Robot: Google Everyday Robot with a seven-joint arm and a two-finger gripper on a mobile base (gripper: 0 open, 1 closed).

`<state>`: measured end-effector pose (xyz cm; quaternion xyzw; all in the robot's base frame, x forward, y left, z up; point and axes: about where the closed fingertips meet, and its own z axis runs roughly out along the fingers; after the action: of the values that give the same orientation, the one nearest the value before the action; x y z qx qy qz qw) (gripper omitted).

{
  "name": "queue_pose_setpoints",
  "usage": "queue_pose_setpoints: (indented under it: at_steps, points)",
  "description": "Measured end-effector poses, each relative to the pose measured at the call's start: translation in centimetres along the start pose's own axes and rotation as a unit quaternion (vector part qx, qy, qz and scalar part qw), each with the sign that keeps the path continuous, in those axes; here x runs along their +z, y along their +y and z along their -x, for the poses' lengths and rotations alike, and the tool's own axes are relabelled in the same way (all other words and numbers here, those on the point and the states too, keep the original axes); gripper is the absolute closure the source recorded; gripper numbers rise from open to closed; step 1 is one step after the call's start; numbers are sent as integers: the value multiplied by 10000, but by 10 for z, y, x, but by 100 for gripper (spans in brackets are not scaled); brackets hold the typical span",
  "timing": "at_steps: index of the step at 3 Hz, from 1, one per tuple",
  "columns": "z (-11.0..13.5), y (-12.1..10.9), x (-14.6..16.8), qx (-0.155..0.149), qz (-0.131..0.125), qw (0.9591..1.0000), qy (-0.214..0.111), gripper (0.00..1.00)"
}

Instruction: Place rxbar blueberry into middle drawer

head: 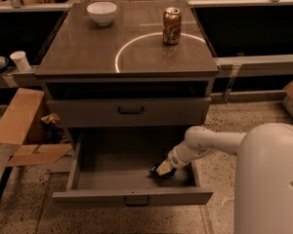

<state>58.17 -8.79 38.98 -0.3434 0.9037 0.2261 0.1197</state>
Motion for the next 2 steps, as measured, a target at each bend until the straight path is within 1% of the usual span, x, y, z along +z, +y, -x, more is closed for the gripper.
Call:
queue_pose_setpoints:
  at_steps: [1, 2]
  points:
    - [4, -1, -18, -69, -120, 9996, -246, 4]
    - [11, 2, -42, -212, -199, 9981, -535, 0]
